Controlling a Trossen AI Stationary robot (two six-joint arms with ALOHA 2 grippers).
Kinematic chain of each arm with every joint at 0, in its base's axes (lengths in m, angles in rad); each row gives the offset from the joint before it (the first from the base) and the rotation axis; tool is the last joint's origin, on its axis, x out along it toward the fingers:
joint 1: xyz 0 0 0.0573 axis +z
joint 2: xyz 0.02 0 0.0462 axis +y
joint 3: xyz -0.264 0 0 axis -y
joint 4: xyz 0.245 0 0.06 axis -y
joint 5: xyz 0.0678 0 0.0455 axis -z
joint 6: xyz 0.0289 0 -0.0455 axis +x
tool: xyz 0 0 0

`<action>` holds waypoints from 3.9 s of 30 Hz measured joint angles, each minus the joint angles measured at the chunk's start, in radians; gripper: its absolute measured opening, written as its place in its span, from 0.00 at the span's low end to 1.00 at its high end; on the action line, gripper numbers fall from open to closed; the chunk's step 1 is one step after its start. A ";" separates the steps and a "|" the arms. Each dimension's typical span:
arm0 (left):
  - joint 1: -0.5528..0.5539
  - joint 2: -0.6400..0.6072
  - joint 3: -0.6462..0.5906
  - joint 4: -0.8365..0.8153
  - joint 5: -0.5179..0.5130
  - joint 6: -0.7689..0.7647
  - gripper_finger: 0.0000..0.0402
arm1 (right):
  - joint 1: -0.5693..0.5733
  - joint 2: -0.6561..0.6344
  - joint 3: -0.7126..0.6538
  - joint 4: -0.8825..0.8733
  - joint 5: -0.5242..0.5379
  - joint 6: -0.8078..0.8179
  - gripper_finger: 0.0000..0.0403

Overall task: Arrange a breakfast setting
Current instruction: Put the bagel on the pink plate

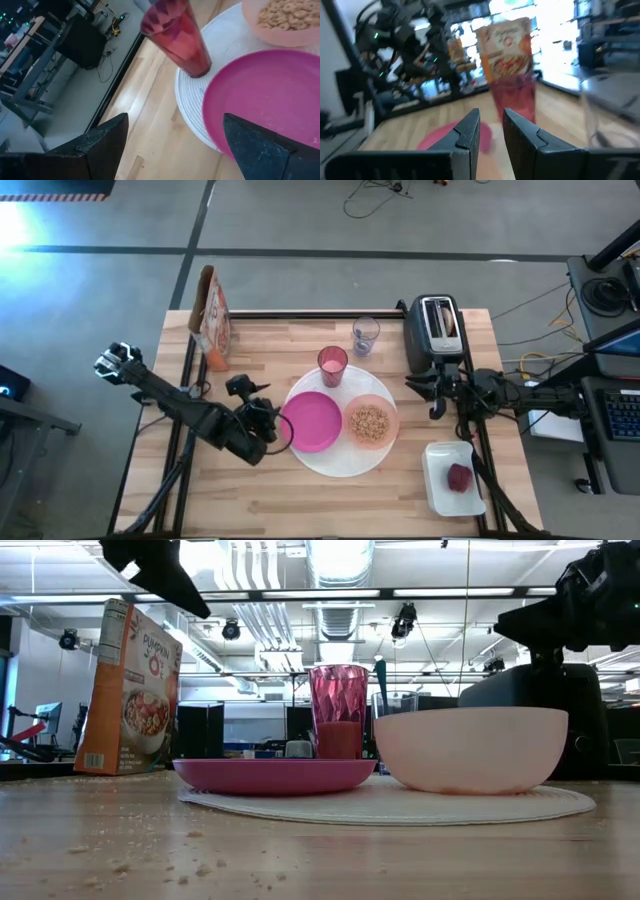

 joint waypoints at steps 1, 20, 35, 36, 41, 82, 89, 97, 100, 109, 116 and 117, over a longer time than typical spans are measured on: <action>0.005 -0.012 -0.011 0.009 0.000 0.000 0.76 | 0.000 0.001 0.000 0.009 0.025 0.002 0.18; 0.134 -0.418 -0.374 0.328 -0.025 0.216 0.76 | 0.000 0.005 0.002 0.094 0.047 0.117 0.18; 0.228 -0.624 -0.597 0.725 0.026 0.570 0.76 | 0.000 0.038 0.243 -0.170 0.507 0.148 0.18; 0.228 -0.630 -0.606 0.738 0.026 0.572 0.76 | 0.000 0.053 0.284 -0.247 0.552 0.171 0.18; 0.229 -0.639 -0.652 0.821 0.026 0.596 0.76 | 0.000 0.160 0.464 -0.606 0.707 0.369 0.18; 0.248 -0.630 -0.695 0.888 0.070 0.632 0.76 | -0.325 0.739 1.085 -1.331 0.543 0.701 0.38; 0.248 -0.635 -0.697 0.889 0.081 0.632 0.76 | -0.522 0.747 1.065 -1.328 0.462 0.601 0.38; 0.248 -0.636 -0.697 0.889 0.087 0.632 0.76 | -0.695 0.828 1.064 -1.312 0.368 0.462 0.38; 0.248 -0.640 -0.697 0.888 0.087 0.632 0.76 | -0.742 0.864 1.064 -1.294 0.364 0.411 0.37; 0.248 -0.661 -0.697 0.878 0.087 0.632 0.76 | -0.881 0.912 1.064 -1.173 0.272 0.293 0.34; 0.248 -0.662 -0.698 0.872 0.087 0.632 0.76 | -0.931 0.962 1.064 -1.155 0.218 0.251 0.31; 0.248 -0.662 -0.699 0.872 0.087 0.632 0.76 | -0.932 0.971 1.064 -1.155 0.218 0.247 0.30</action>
